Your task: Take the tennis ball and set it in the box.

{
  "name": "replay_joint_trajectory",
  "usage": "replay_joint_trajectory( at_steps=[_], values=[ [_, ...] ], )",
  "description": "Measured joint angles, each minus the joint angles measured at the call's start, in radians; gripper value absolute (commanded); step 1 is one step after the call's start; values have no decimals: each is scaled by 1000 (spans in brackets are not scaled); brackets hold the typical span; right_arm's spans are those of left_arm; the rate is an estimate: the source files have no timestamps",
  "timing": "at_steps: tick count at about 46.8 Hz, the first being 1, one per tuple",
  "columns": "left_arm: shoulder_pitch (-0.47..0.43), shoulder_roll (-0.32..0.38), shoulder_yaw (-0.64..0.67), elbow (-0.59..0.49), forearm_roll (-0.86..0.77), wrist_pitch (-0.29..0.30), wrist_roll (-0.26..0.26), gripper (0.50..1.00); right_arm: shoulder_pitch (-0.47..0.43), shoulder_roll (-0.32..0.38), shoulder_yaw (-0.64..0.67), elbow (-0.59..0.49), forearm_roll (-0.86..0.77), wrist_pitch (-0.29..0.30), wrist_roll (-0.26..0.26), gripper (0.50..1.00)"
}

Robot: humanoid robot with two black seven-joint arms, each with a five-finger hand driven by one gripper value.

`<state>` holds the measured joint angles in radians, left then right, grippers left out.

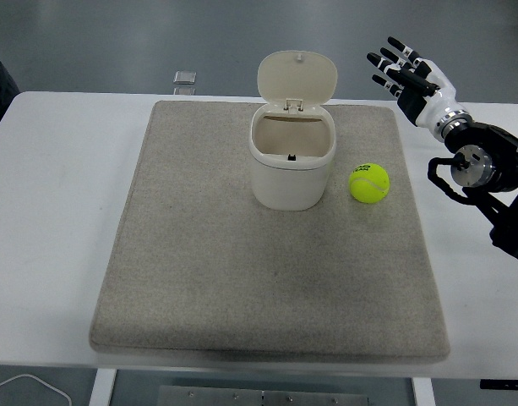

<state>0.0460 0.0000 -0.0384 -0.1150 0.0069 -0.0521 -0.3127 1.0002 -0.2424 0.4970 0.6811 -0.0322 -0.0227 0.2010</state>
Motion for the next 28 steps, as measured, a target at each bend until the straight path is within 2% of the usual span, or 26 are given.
replay_joint_trajectory(
  at_steps=[16, 28],
  values=[
    [3, 0, -3, 0, -1, 1, 0, 992, 0, 0, -2, -11, -15, 2, 0, 924],
    [-8, 0, 0, -4, -1, 0, 0, 992, 3, -10, -3, -11, -87, 3, 0, 924]
  ],
)
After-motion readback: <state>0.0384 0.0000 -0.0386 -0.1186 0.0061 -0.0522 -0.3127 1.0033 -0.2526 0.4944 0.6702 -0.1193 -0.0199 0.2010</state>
